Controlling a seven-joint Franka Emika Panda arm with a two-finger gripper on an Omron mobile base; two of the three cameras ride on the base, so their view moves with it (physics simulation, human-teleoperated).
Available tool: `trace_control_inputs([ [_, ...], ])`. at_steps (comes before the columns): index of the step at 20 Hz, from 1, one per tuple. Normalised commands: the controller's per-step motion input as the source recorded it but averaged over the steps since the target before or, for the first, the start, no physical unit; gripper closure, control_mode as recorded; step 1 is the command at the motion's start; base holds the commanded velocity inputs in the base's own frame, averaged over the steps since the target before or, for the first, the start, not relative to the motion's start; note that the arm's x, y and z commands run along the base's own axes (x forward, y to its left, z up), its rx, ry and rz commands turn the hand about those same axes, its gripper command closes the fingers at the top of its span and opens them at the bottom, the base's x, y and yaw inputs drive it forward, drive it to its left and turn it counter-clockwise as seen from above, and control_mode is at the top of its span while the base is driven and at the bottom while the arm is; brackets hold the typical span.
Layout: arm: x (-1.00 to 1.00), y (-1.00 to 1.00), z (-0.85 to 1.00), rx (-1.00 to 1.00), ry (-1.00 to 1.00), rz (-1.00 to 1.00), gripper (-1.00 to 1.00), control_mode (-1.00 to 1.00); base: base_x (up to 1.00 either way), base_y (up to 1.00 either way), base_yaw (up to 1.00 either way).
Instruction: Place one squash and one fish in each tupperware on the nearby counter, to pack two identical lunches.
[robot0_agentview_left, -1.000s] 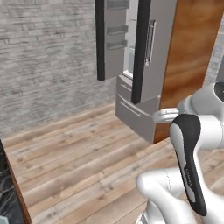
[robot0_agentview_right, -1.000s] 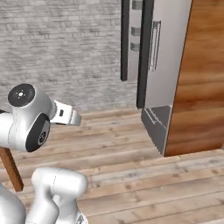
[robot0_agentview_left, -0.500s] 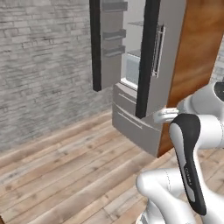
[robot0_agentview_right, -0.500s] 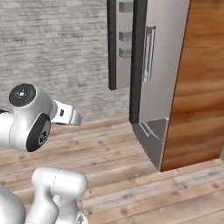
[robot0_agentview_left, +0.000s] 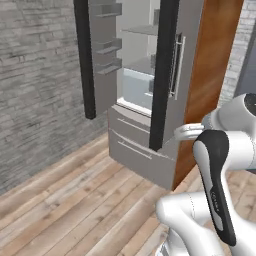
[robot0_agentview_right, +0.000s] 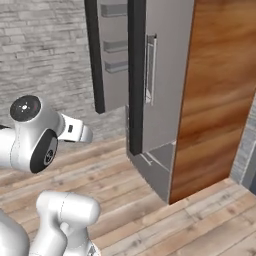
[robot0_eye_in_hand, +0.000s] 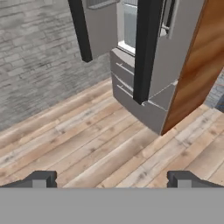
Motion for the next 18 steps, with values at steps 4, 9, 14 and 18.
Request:
trace_control_inputs([
  [4, 0.00, 0.00, 0.00, 0.00, 0.00, 0.00, -1.00, 1.00, 0.50, 0.51, -0.43],
  [9, 0.00, 0.00, 0.00, 0.00, 0.00, 0.00, -1.00, 1.00, 0.32, 0.58, -0.46],
  [14, 0.00, 0.00, 0.00, 0.00, 0.00, 0.00, -1.00, 1.00, 0.17, 0.75, -0.47],
  [18, 0.00, 0.00, 0.00, 0.00, 0.00, 0.00, -1.00, 1.00, 0.04, 0.92, -0.43],
])
